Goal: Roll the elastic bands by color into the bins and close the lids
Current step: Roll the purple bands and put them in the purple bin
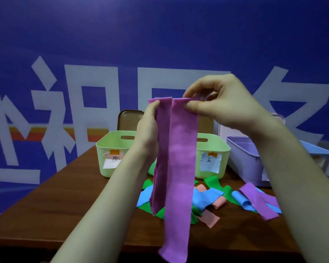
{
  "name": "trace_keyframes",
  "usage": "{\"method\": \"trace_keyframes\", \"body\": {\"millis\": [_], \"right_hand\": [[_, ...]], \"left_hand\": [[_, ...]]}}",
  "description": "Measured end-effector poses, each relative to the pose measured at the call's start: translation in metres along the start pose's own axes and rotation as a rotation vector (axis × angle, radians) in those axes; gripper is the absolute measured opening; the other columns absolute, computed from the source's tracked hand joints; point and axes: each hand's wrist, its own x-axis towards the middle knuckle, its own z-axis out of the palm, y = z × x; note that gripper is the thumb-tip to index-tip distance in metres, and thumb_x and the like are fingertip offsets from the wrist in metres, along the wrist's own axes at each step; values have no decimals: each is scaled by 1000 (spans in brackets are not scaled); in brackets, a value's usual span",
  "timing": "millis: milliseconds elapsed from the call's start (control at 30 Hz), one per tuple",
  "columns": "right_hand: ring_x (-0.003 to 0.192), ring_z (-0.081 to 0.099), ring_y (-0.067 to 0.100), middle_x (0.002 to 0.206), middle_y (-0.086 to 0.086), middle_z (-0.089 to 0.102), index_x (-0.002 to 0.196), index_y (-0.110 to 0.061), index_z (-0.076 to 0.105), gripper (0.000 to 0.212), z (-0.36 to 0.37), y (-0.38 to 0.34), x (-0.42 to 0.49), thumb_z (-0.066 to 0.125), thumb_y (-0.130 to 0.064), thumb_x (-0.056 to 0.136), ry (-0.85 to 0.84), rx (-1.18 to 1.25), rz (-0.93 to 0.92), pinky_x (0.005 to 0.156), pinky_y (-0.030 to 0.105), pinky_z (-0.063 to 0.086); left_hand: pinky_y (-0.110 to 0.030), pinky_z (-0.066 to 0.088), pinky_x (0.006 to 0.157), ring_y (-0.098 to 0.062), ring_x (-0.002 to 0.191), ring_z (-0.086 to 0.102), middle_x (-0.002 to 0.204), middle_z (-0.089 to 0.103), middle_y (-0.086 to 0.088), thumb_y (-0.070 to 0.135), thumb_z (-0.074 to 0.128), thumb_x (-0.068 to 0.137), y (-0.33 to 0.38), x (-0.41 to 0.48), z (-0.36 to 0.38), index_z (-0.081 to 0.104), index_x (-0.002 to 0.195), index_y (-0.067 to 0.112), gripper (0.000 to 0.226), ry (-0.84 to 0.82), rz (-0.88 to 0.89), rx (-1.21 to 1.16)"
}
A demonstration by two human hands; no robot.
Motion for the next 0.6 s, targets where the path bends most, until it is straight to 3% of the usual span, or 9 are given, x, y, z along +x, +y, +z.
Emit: {"method": "trace_keyframes", "body": {"millis": [200,267,367,600], "right_hand": [[61,50,6,70,-9,59,84,-15,69,12,18,-5,-1,76,-10,76,26,1,-26,60,9,38],[58,51,4,72,-4,60,84,-12,67,13,21,-6,-1,76,-8,76,60,22,-20,57,4,39],[54,54,4,71,-4,59,81,-15,64,14,20,-7,-2,76,-9,77,113,39,-13,56,9,45],[64,56,13,78,2,65,81,-16,64,14,15,-6,-1,78,-14,76,94,-48,-28,59,14,42]], "left_hand": [[-33,50,63,-24,60,61,74,67,-16,27,41,93,12,-16,6,66,97,4,35,-188,-22,-95],[-33,46,60,-27,57,56,68,64,-16,29,38,93,16,-22,9,68,87,2,40,-247,-24,-140],[-31,45,58,-27,57,53,67,60,-18,34,34,94,19,-27,13,72,77,4,51,-299,-32,-138],[-28,50,57,-23,57,58,67,64,-16,41,29,98,18,-29,13,68,87,3,56,-266,-23,-67]]}}
